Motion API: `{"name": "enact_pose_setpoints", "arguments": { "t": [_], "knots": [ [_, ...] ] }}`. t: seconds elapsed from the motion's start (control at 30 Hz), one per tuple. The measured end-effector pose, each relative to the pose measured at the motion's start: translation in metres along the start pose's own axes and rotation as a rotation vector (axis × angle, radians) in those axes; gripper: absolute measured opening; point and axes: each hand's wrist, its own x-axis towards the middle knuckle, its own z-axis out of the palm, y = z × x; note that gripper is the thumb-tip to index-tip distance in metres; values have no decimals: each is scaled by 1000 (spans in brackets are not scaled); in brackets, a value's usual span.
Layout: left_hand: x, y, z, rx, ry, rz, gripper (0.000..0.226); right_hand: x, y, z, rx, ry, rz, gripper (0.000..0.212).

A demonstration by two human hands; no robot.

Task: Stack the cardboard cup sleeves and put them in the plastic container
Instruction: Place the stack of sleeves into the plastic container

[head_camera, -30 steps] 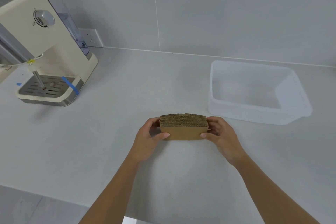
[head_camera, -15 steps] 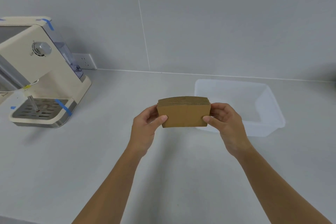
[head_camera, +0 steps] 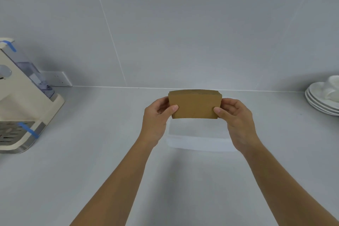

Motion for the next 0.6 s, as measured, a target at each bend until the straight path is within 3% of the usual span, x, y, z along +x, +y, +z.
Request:
{"name": "enact_pose_setpoints", "arguments": {
  "t": [0.3,0.47,0.6],
  "knots": [
    [38,-15,35,84,28,-65,20,42,6,-24,-17,45,112,23],
    [52,-40,47,171,64,-199,18,63,24,-36,-63,46,308,37],
    [62,-63,54,290,72,-353,15,76,42,-41,-110,63,476,36]
  ]
}}
